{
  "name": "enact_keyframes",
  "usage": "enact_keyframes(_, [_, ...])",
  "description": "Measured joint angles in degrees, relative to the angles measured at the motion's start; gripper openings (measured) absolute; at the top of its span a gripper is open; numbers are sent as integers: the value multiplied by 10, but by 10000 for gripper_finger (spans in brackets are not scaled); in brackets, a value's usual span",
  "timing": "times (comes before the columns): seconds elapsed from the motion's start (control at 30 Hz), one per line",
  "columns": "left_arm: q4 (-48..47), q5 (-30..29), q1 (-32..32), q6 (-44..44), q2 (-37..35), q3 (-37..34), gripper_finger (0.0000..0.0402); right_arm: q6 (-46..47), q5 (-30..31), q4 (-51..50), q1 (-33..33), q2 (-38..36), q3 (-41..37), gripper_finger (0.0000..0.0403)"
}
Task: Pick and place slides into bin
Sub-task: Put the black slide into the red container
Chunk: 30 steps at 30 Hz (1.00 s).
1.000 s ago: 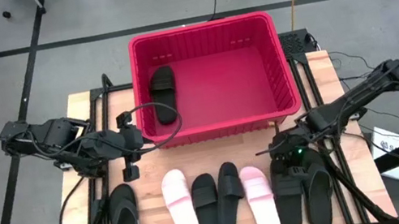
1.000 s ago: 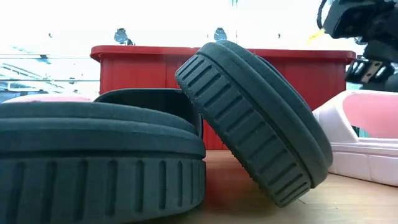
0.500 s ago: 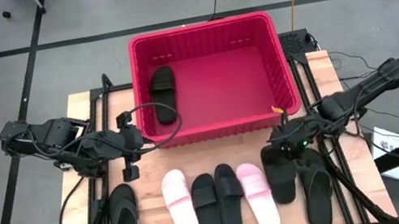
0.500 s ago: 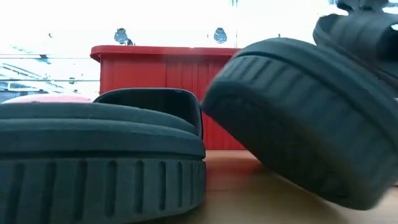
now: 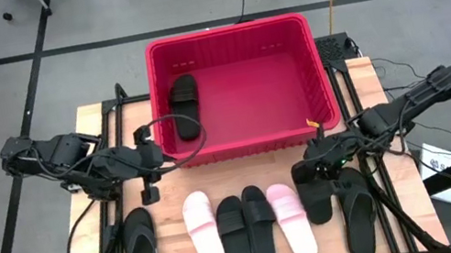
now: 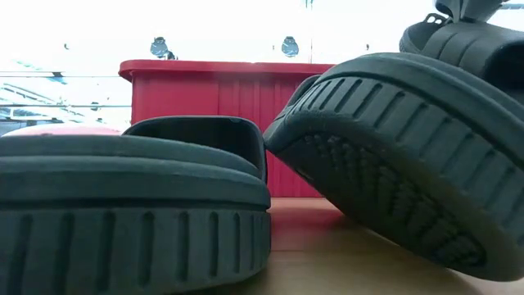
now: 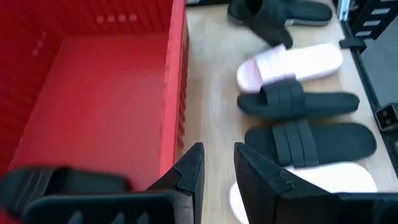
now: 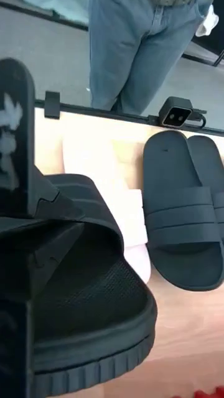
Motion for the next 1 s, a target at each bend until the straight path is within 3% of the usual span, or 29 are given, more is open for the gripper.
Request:
enact_keyframes(0.3, [122, 11, 0, 71, 70, 0, 86, -6, 1, 3, 0, 9, 0, 1])
enact_keyframes(0.7, [304, 134, 51, 194, 169, 0, 86, -31, 1, 1, 0, 9, -1, 1])
enact_keyframes(0.87, [386, 182, 60, 199, 214, 0, 86, -44, 2, 1, 0, 9, -1, 1])
enact_keyframes(1.0, [470, 183, 64, 193, 259, 0, 86, -46, 13, -4, 0, 9, -1, 1])
